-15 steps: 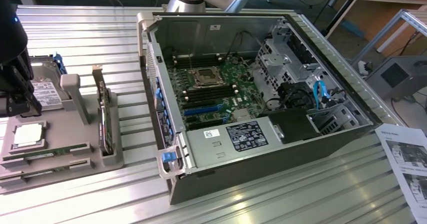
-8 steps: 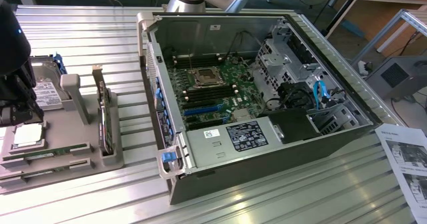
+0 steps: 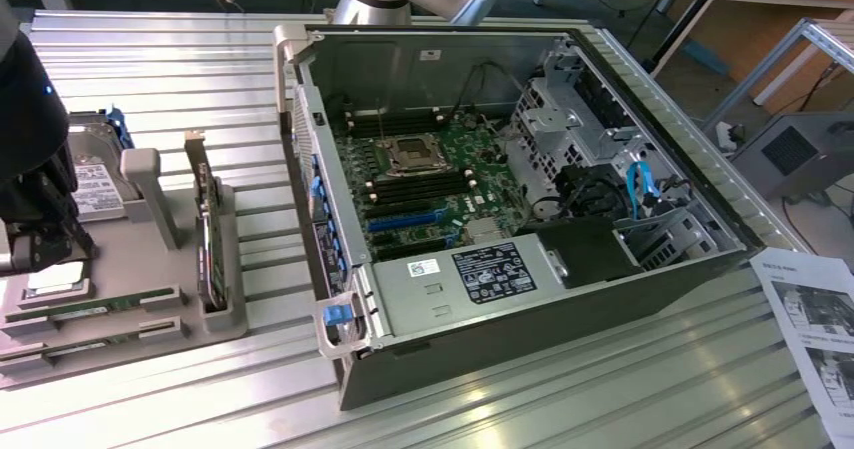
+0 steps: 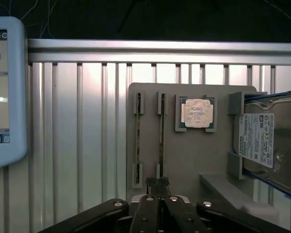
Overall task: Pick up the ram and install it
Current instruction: 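Pick up the ram and move it above insertion slot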
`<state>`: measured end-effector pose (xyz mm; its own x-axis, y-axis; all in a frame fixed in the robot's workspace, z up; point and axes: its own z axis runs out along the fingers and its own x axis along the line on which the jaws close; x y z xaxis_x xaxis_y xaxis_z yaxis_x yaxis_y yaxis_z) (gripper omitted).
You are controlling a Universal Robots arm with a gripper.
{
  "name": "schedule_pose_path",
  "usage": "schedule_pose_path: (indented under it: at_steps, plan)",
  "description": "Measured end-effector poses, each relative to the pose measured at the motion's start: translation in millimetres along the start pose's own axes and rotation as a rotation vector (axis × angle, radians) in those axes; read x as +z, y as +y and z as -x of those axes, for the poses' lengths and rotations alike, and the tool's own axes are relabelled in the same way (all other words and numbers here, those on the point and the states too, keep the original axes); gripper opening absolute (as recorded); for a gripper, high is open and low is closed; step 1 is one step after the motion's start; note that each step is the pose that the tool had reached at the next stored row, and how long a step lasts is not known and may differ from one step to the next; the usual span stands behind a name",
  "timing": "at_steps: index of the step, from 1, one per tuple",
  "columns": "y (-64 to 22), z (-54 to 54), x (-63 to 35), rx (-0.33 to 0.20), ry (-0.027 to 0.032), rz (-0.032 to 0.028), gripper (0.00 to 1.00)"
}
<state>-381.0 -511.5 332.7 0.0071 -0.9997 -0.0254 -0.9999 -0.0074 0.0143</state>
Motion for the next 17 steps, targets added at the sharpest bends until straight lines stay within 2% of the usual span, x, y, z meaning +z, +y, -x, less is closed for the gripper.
schedule_pose_path:
  at_steps: [7, 17]
  plan:
    - [-0.1, -4.4, 8.7, -0.002, 0.0000, 0.0001, 0.11]
    - [-0.1, -4.6, 9.3, -0.003, 0.0000, 0.0001, 0.11]
